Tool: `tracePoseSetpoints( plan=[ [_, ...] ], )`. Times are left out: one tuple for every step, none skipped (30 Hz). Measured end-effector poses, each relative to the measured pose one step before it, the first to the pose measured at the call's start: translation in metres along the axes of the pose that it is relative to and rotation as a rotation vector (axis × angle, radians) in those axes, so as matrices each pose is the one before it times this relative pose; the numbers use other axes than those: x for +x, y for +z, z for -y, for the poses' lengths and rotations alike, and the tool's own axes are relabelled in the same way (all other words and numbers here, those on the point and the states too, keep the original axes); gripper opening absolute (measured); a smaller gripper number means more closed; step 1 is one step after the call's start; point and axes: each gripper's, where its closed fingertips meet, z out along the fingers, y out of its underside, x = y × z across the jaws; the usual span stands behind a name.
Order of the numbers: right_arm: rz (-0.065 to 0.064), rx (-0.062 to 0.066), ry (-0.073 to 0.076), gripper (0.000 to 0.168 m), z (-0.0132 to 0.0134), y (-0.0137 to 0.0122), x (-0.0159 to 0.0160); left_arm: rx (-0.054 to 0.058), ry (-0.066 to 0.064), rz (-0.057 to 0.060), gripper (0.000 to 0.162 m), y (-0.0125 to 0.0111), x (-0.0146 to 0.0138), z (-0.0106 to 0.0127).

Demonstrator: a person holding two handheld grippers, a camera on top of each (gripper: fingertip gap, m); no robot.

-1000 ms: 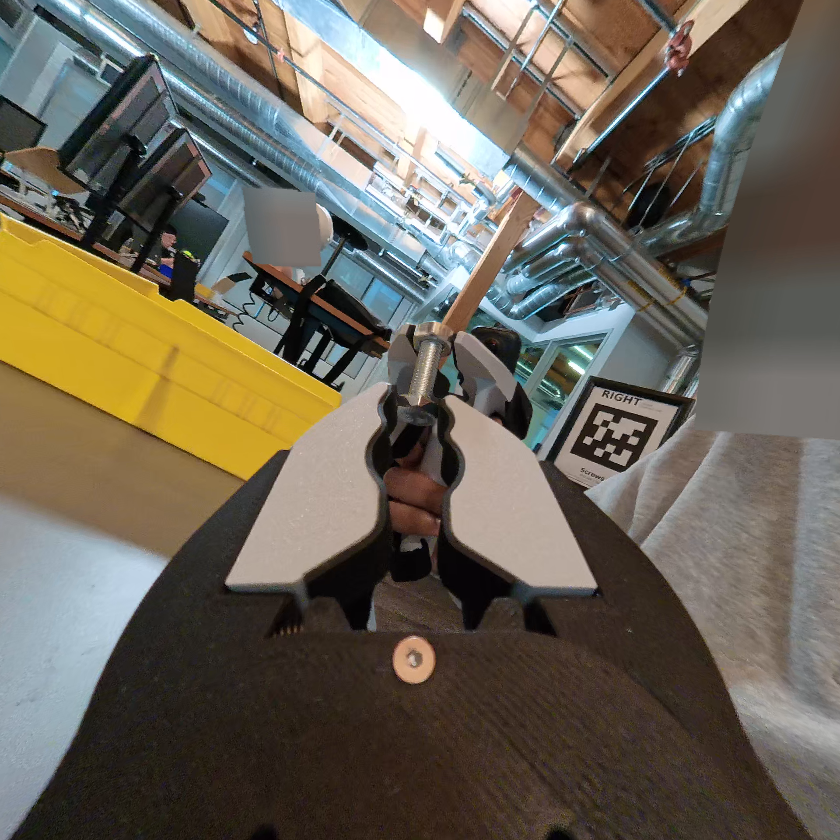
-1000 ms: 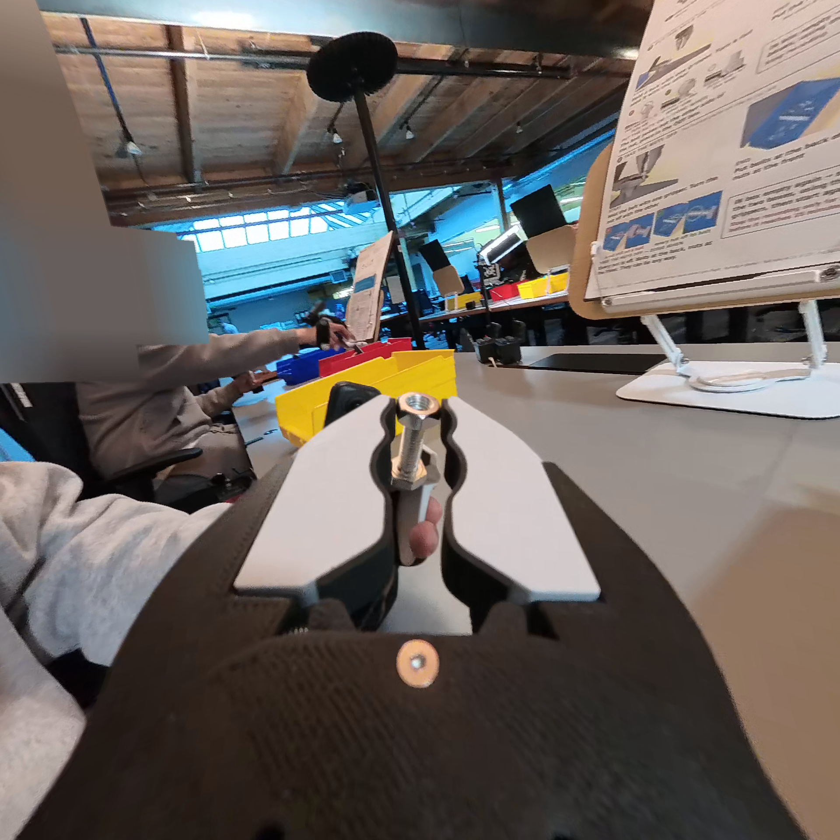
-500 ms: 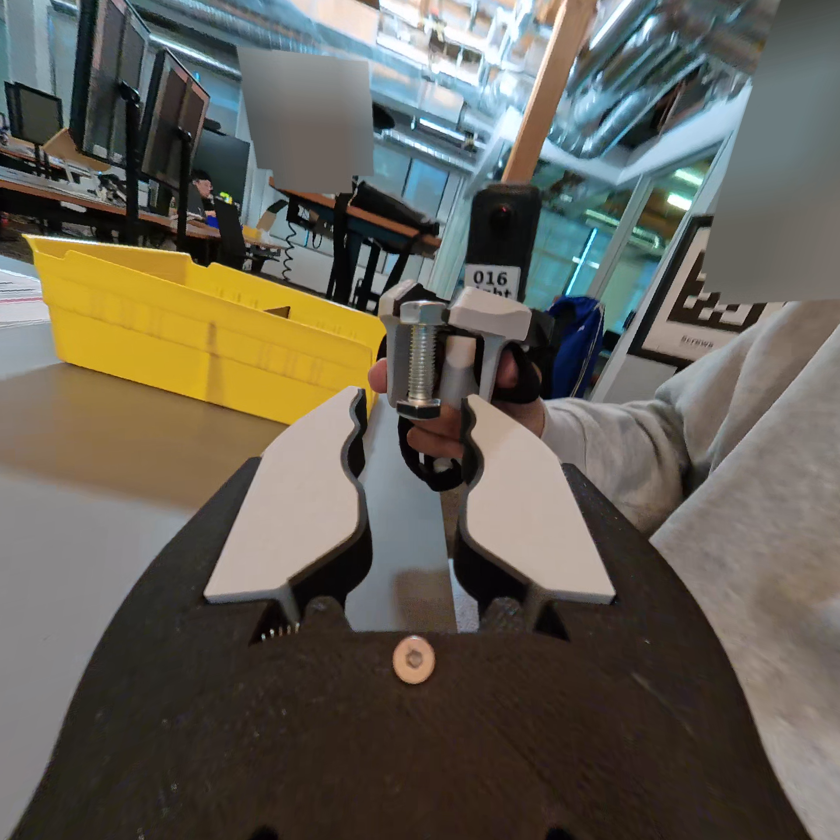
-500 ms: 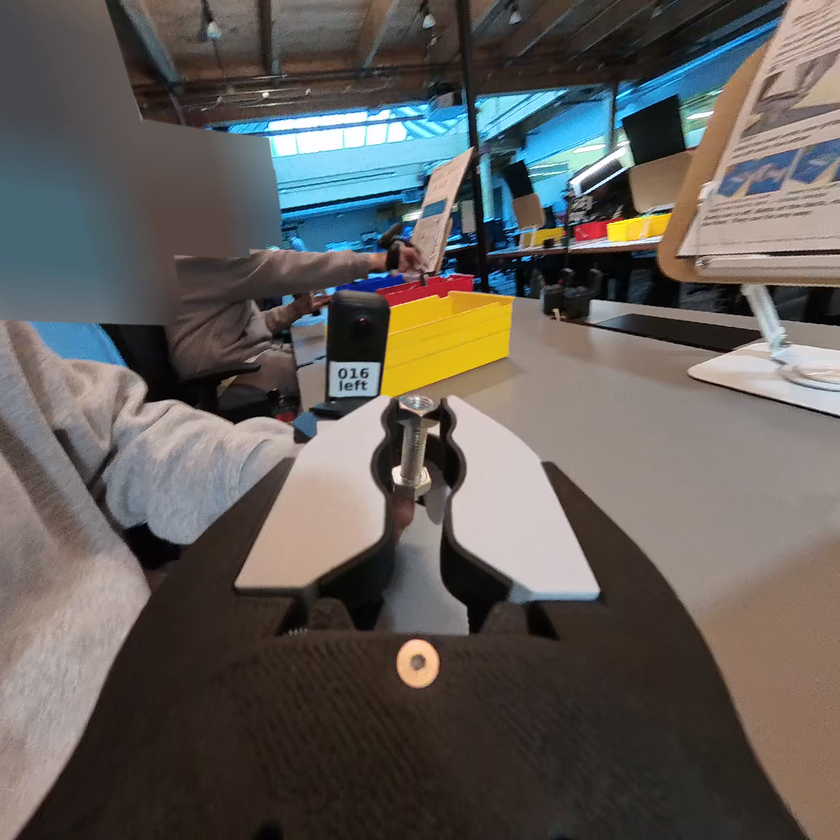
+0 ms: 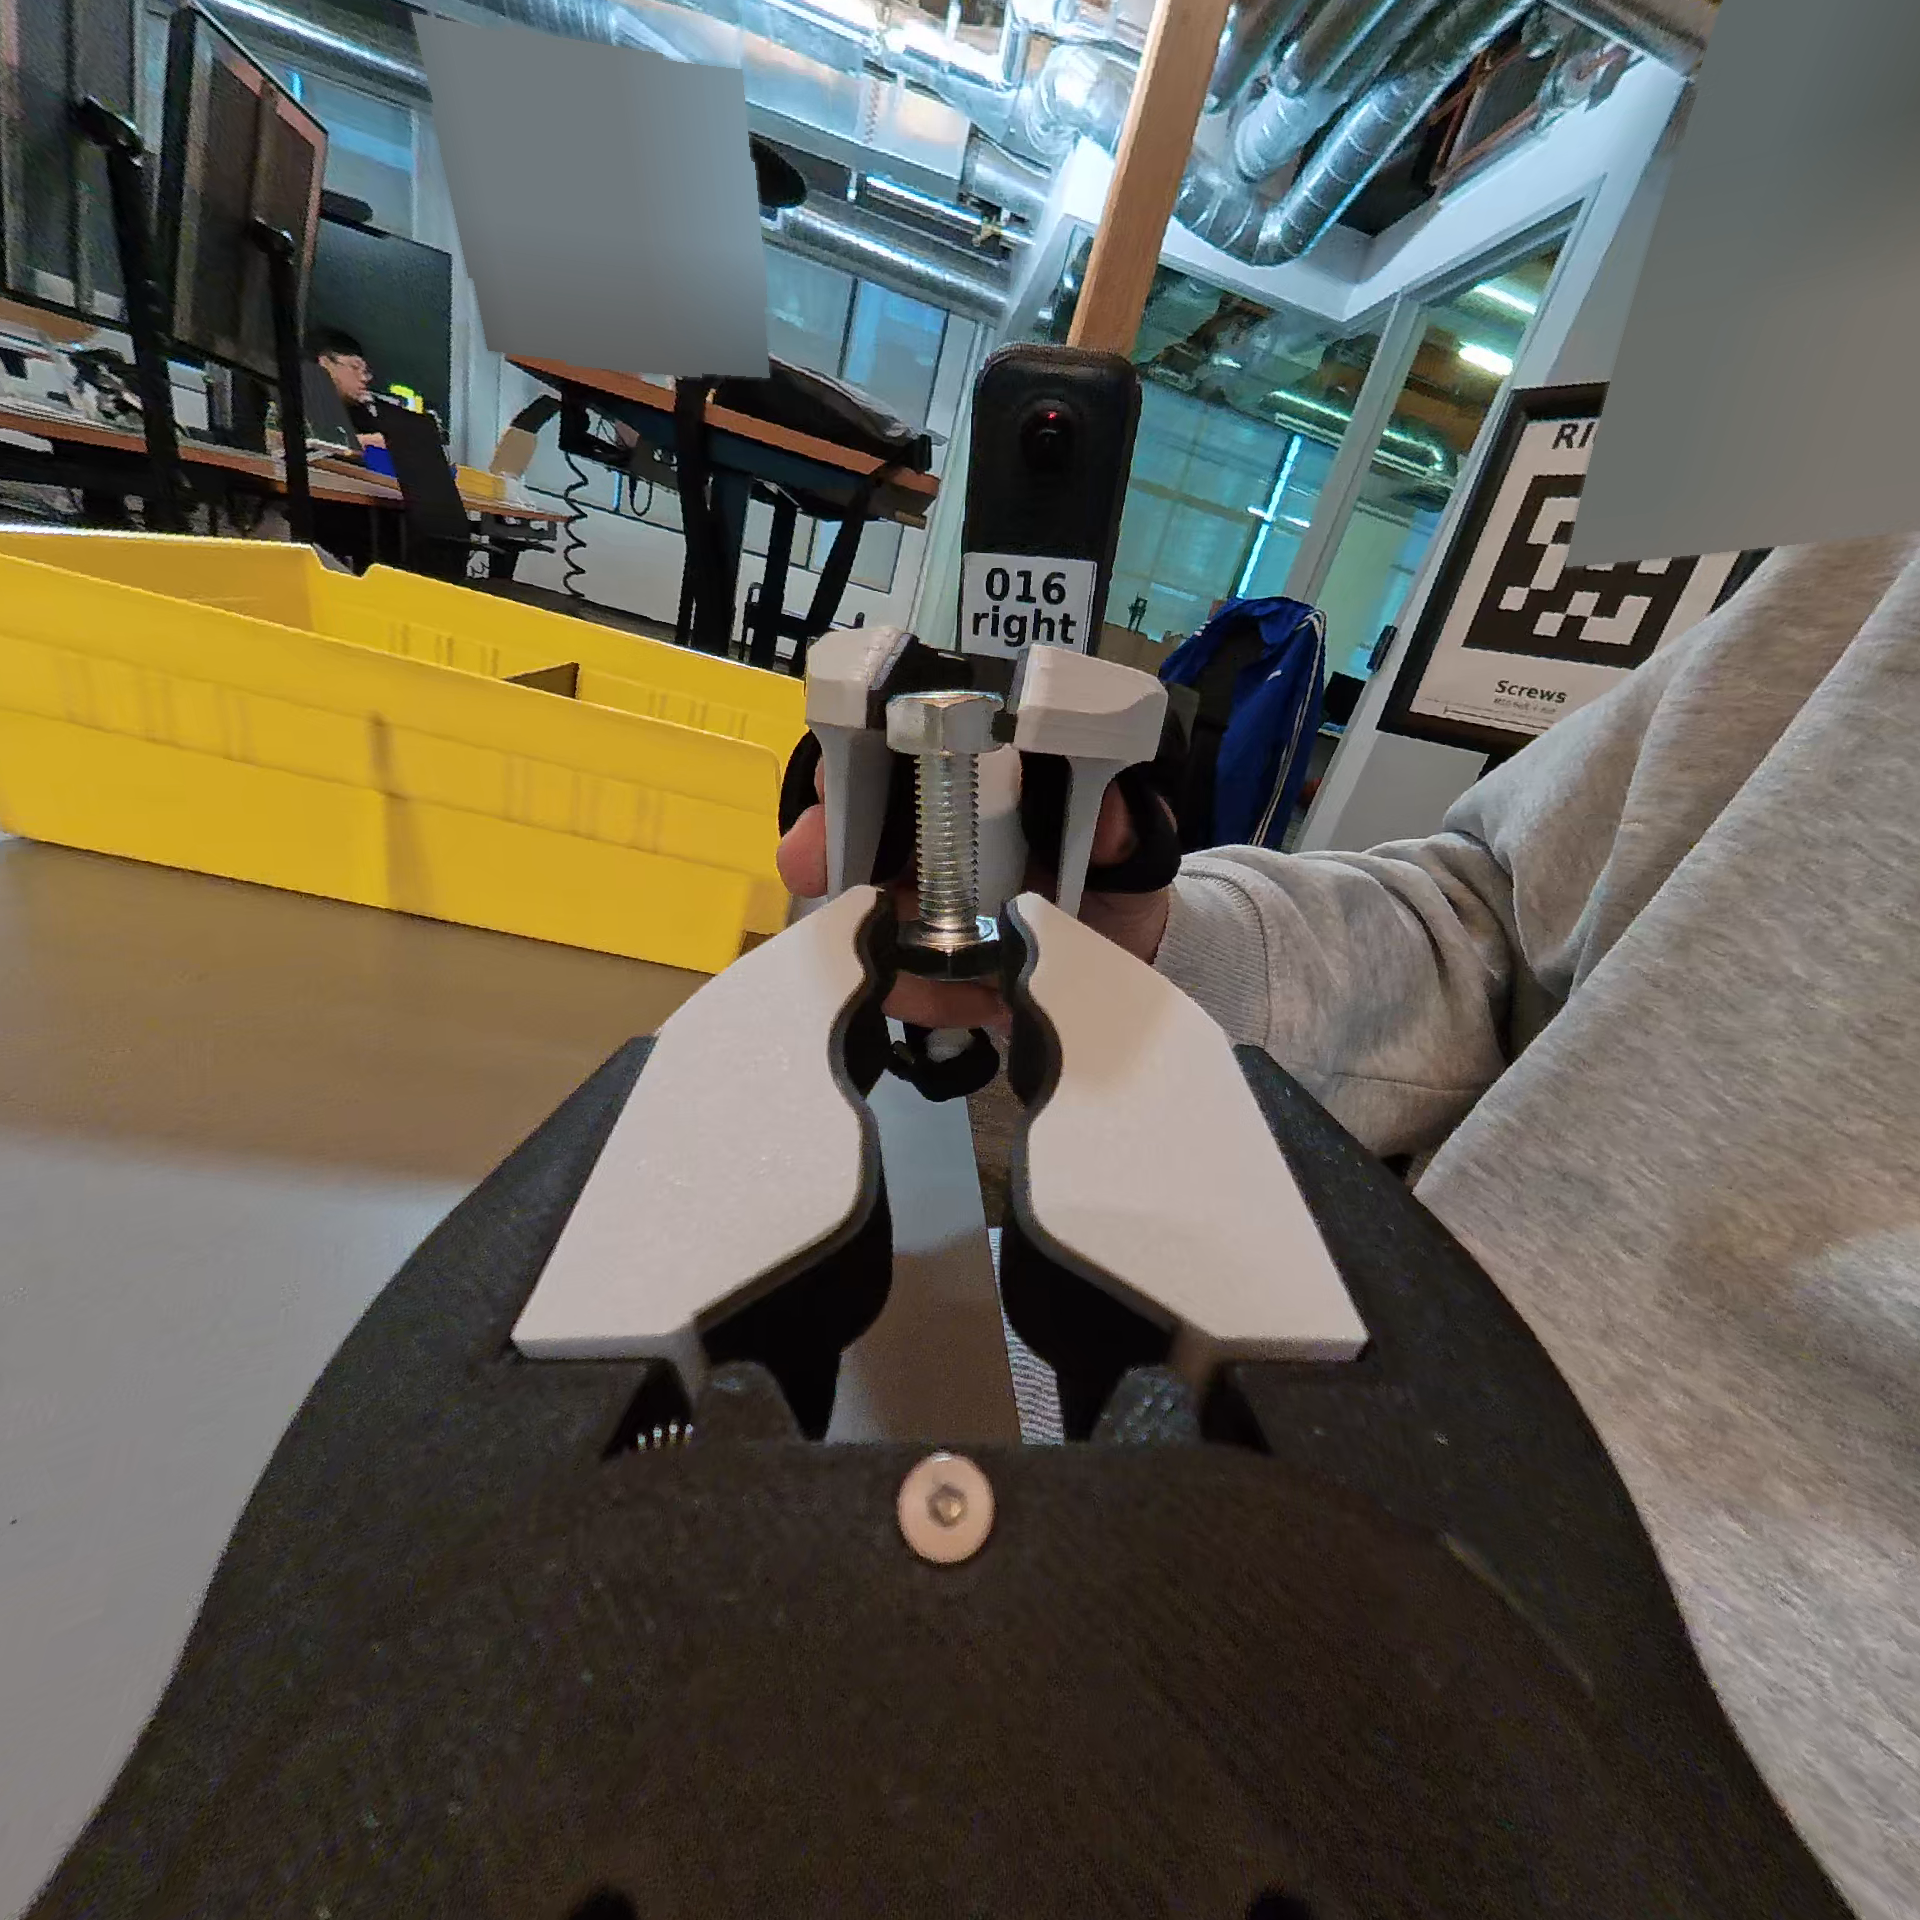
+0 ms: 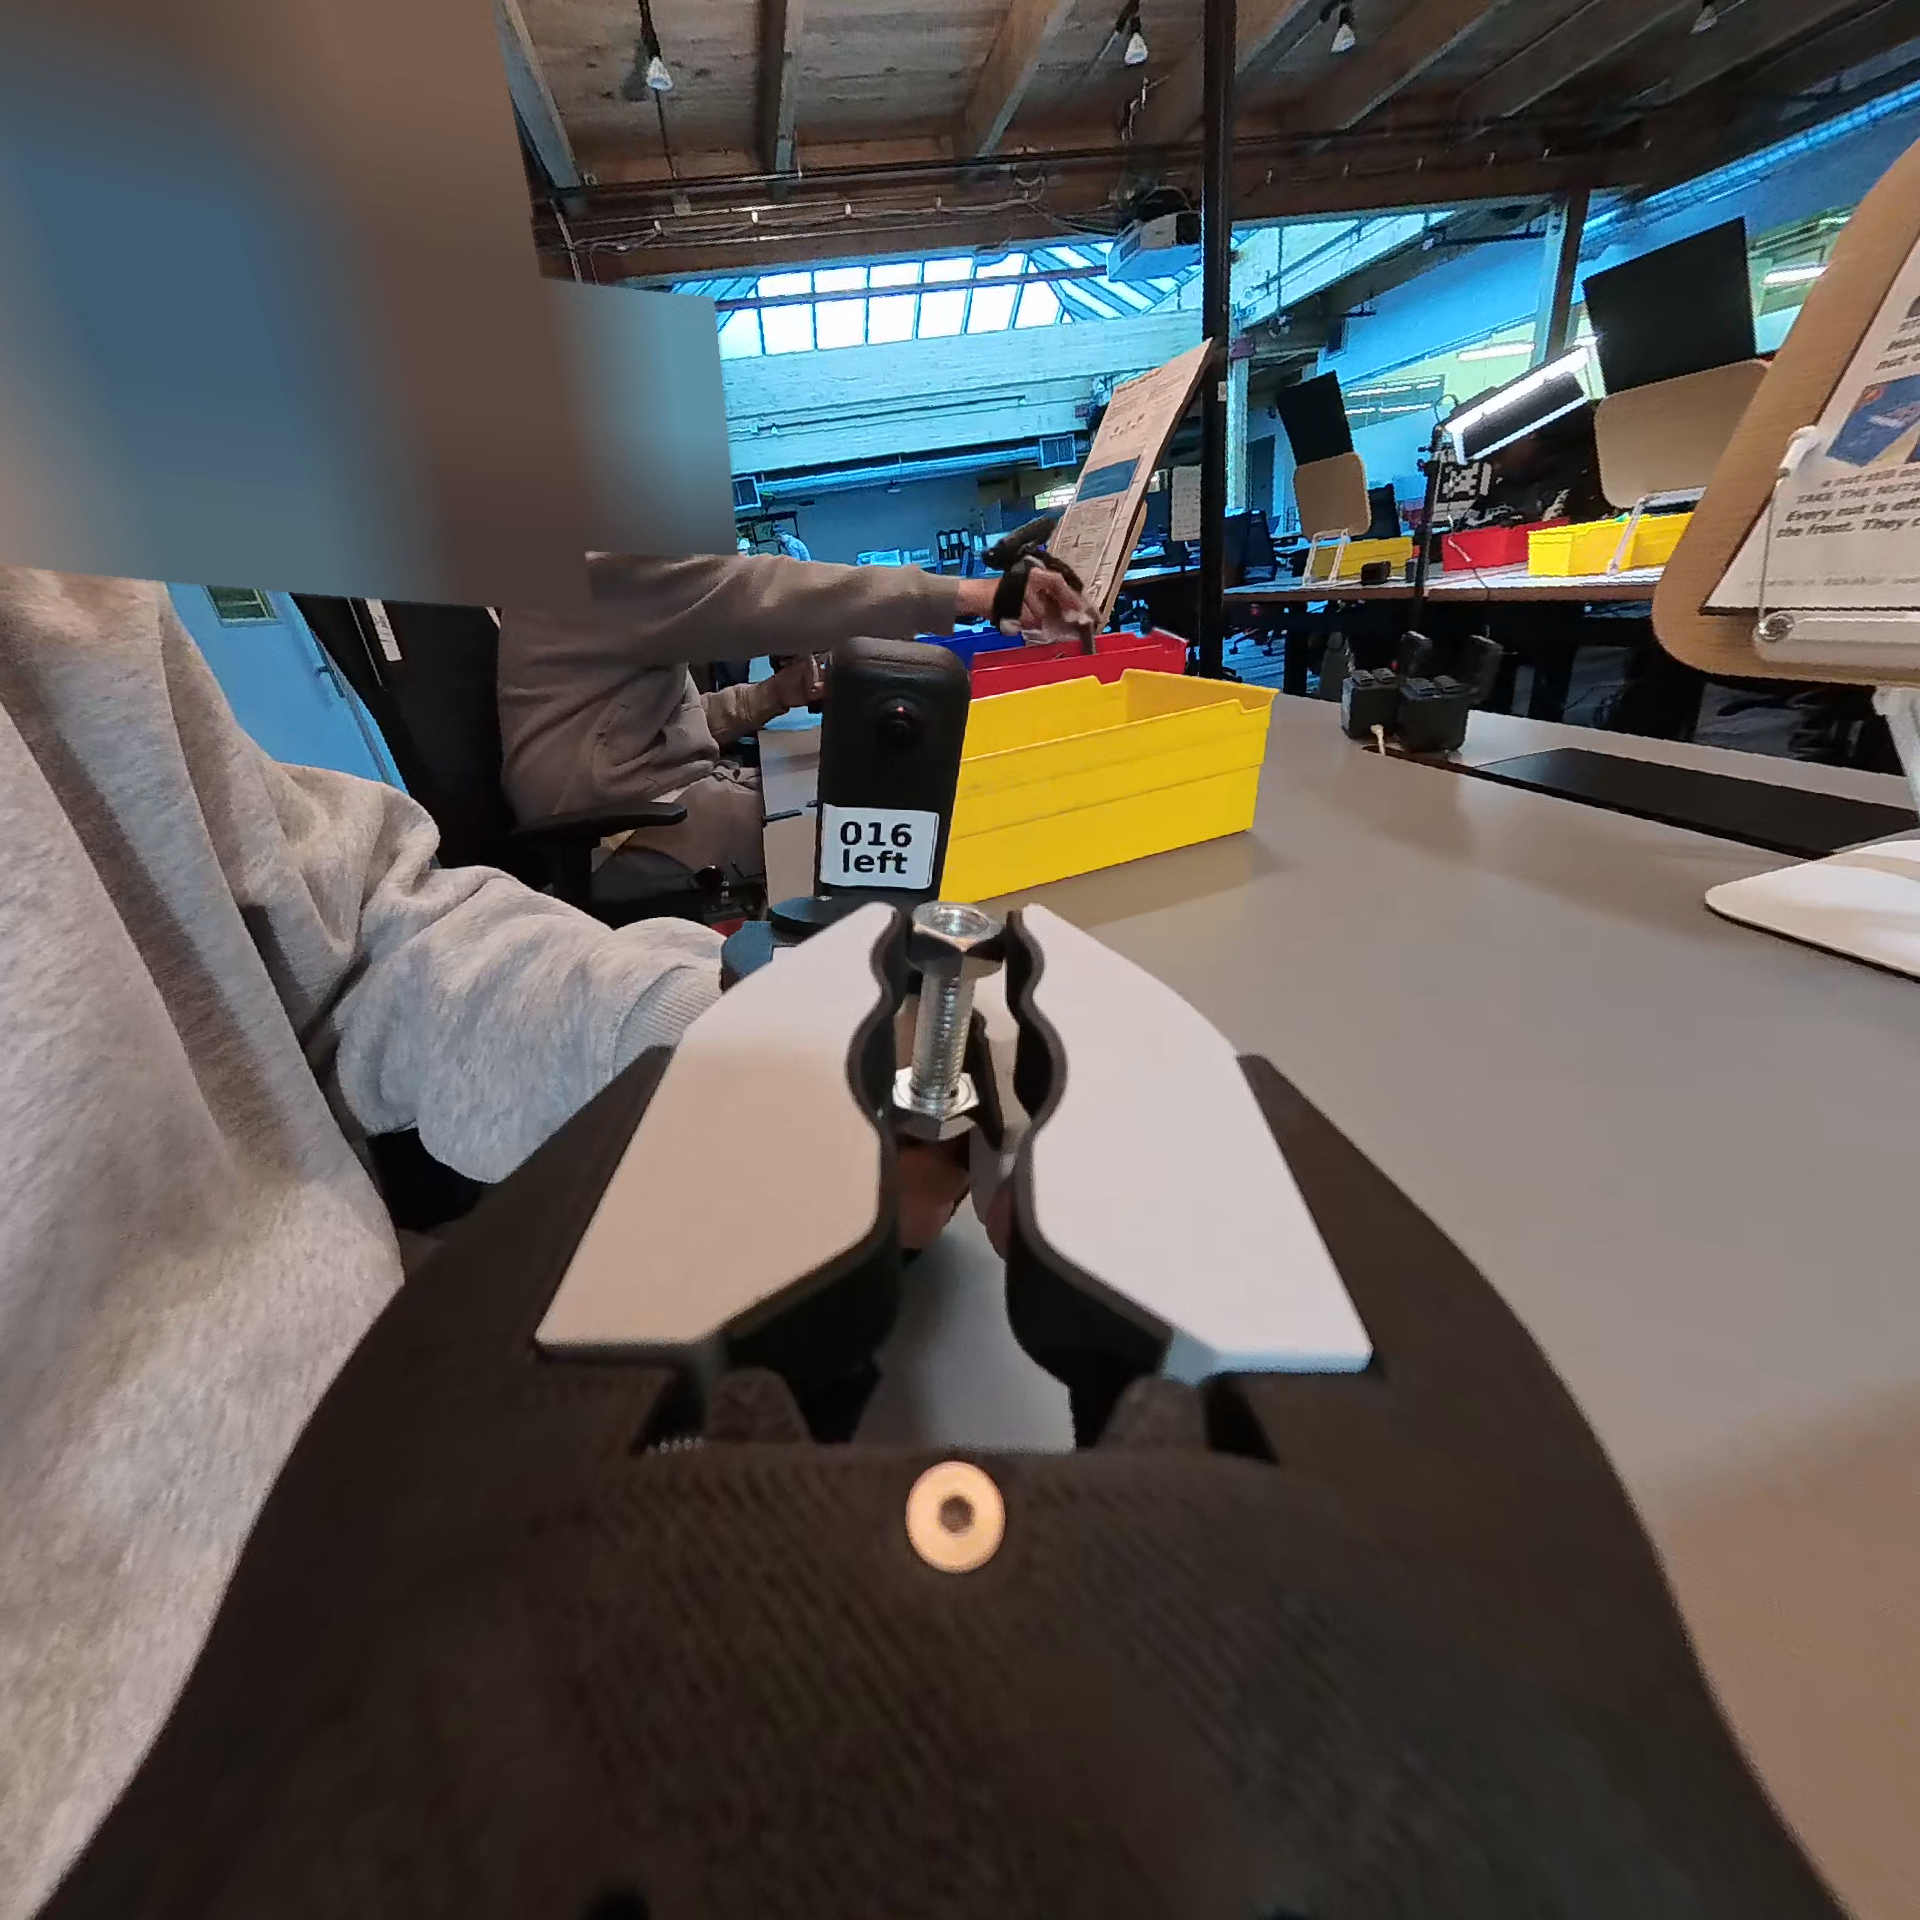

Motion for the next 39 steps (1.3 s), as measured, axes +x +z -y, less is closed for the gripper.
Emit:
tracePoseSetpoints(
  plan=[
    [0.0012, 0.004, 0.0019, 0.018, 0.00028, 0.00001, -0.00004, 0.0017, 0.0036, 0.0001, 0.019, -0.00023, -0.00006, 0.00033],
    [0.0033, 0.0047, 0.0023, 0.019, 0.00024, -0.00021, -0.00012, 0.0007, -0.0042, -0.0066, 0.019, -0.00009, 0.00047, 0.0002],
    [0.0012, 0.0054, 0.003, 0.019, 0.00049, -0.00042, 0.00019, 0.0027, -0.0043, -0.0019, 0.019, -0.00013, -0.00005, 0.00057],
    [0.0038, 0.0045, 0.0026, 0.019, 0.00059, -0.00056, -0.00012, 0.0057, 0.0002, 0.0004, 0.019, -0.00002, -0.00009, 0.00072],
    [0.0049, 0.0017, 0.0013, 0.019, 0.00037, -0.00045, -0.0003, 0.0022, -0.0008, -0.0021, 0.019, 0.00016, 0.00026, 0.00041],
    [0.0008, 0.0022, 0.0015, 0.02, 0.00024, -0.00044, 0.00024, 0.0039, 0.0004, 0.0011, 0.019, 0.00002, 0.00002, 0.00061],
    [-0.0009, 0.0046, 0.0023, 0.022, 0.00062, -0.00055, 0.00052, 0.0041, 0.0004, -0.0007, 0.019, -0.00001, 0.0001, 0.00048],
    [0.0013, 0.0035, 0.0039, 0.022, 0.00058, -0.00041, 0.00034, 0.004, -0.0026, -0.0027, 0.019, -0.00017, 0.00025, 0.00069],
    [0.0003, 0.0034, 0.0049, 0.023, 0.00051, -0.00062, 0.00048, 0.0051, -0.002, 0.0017, 0.019, -0.00027, -0.00058, 0.00072],
    [-0.002, 0.0057, 0.0035, 0.022, 0.00097, -0.00079, 0.00078, 0.0077, -0.0022, 0.0016, 0.019, -0.00049, -0.00056, 0.00113],
    [-0.0046, 0.007, 0.0033, 0.022, 0.00122, -0.0011, 0.00118, 0.0087, -0.0028, 0.0008, 0.019, -0.0007, -0.00041, 0.00144],
    [-0.0063, 0.0059, 0.0037, 0.021, 0.00125, -0.00126, 0.00162, 0.0068, -0.0027, -0.0005, 0.019, -0.00051, -0.00026, 0.00135],
    [-0.0127, 0.0022, 0.0026, 0.018, 0.0008, -0.00148, 0.00262, 0.0014, 0.0, 0.0022, 0.019, -0.00041, -0.0005, 0.00057],
    [-0.0184, 0.0028, -0.0003, 0.016, 0.00094, -0.00157, 0.00321, -0.0023, 0.0054, 0.0035, 0.019, -0.00023, -0.00034, -0.00011],
    [-0.0081, 0.0073, -0.0033, 0.016, 0.0015, -0.00122, 0.00135, -0.0042, 0.0065, 0.0046, 0.019, 0.00012, -0.00044, -0.00071],
    [0.0015, 0.0096, -0.0005, 0.017, 0.00189, -0.00069, -0.00036, -0.0039, 0.0075, 0.007, 0.019, 0.00023, -0.00078, -0.0008],
    [0.0027, 0.0093, 0.0015, 0.019, 0.00161, -0.00024, -0.00096, -0.0017, 0.0067, 0.0061, 0.019, 0.00023, -0.00044, -0.00042],
    [0.0, 0.0079, -0.0005, 0.022, 0.00122, 0.0003, -0.00096, -0.0014, 0.0074, 0.0091, 0.019, 0.00023, -0.00097, -0.00034],
    [-0.0065, 0.0053, -0.0038, 0.025, 0.00083, 0.0007, -0.00059, 0.0007, 0.0145, 0.0184, 0.019, -0.00013, -0.00197, -0.00002],
    [-0.0116, 0.0026, -0.0084, 0.027, 0.00048, 0.00081, -0.0004, 0.0031, 0.0203, 0.0245, 0.019, -0.00033, -0.0027, 0.00038],
    [-0.0206, -0.0021, -0.0095, 0.023, 0.0001, 0.00046, 0.00025, 0.0016, 0.0185, 0.0241, 0.019, -0.0005, -0.0029, 0.00042],
    [-0.0501, -0.0112, -0.0124, 0.007, -0.00067, -0.00073, 0.00339, 0.0001, 0.0153, 0.0242, 0.019, -0.00048, -0.00311, 0.0003],
    [-0.0771, 0.0018, -0.0344, 0.0, 0.00066, -0.00161, 0.0066, 0.0009, 0.0148, 0.0198, 0.019, -0.00047, -0.00256, 0.00022],
    [-0.065, 0.0187, -0.0397, 0.0, 0.00284, -0.00172, 0.00473, 0.002, 0.0093, 0.0141, 0.019, -0.00022, -0.00167, 0.00027],
    [-0.022, 0.0233, -0.0301, 0.001, 0.00375, -0.00123, -0.00054, 0.0029, 0.0055, 0.0145, 0.019, -0.00018, -0.00174, 0.00045],
    [-0.0071, 0.0136, -0.0162, 0.005, 0.00276, 0.0, -0.00184, 0.0041, 0.0051, 0.0167, 0.019, 0.0, -0.00201, 0.0006],
    [-0.0039, -0.0008, -0.0099, 0.011, 0.00009, 0.00124, -0.00176, 0.0043, 0.0033, 0.0124, 0.019, -0.00022, -0.00146, 0.00048],
    [-0.0005, -0.0111, -0.0065, 0.014, -0.00243, 0.0019, -0.0018, 0.0021, 0.0013, 0.0101, 0.019, -0.00015, -0.00131, 0.00032],
    [-0.0095, -0.0178, -0.0011, 0.018, -0.00412, 0.0022, -0.00062, 0.0012, 0.0027, 0.0136, 0.019, -0.00003, -0.00167, 0.00013],
    [-0.0017, -0.0138, 0.0023, 0.023, -0.00354, 0.00257, -0.00169, 0.0014, 0.0044, 0.0135, 0.019, -0.00021, -0.00166, 0.00027],
    [0.0002, -0.0103, 0.0032, 0.024, -0.00266, 0.00237, -0.00236, 0.0019, 0.0025, 0.0096, 0.019, -0.00009, -0.00114, 0.00023],
    [-0.0027, -0.0082, -0.0001, 0.025, -0.002, 0.00198, -0.00216, 0.0013, -0.0001, 0.009, 0.019, -0.00002, -0.00107, 0.00017],
    [-0.0068, -0.0047, -0.0026, 0.026, -0.00123, 0.00159, -0.0018, 0.0047, 0.0, 0.0084, 0.019, -0.00012, -0.00085, 0.00044],
    [-0.0091, -0.0031, -0.0014, 0.026, -0.00087, 0.00148, -0.00142, 0.0039, -0.0024, 0.0052, 0.019, 0.0001, -0.00027, 0.00018],
    [-0.0094, -0.0045, 0.0007, 0.026, -0.00112, 0.00146, -0.0011, 0.0004, -0.0045, 0.0043, 0.019, 0.0003, -0.00014, -0.00011],
    [-0.0134, -0.007, 0.0043, 0.026, -0.0017, 0.00132, -0.00013, -0.0012, -0.0042, 0.005, 0.019, 0.00056, -0.00012, -0.00042],
    [-0.0104, -0.0044, 0.0049, 0.028, -0.00135, 0.00098, -0.00011, -0.0007, -0.0004, 0.0015, 0.019, 0.00048, 0.00057, -0.00024],
    [0.002, 0.0012, 0.0003, 0.03, -0.00038, 0.00091, -0.00164, -0.0027, 0.0019, -0.0024, 0.019, 0.00062, 0.00126, -0.0005],
    [0.001, -0.001, -0.0044, 0.032, -0.00015, 0.00062, -0.00129, -0.0036, 0.0044, 0.0002, 0.019, 0.00054, 0.00105, -0.00057]
  ],
)
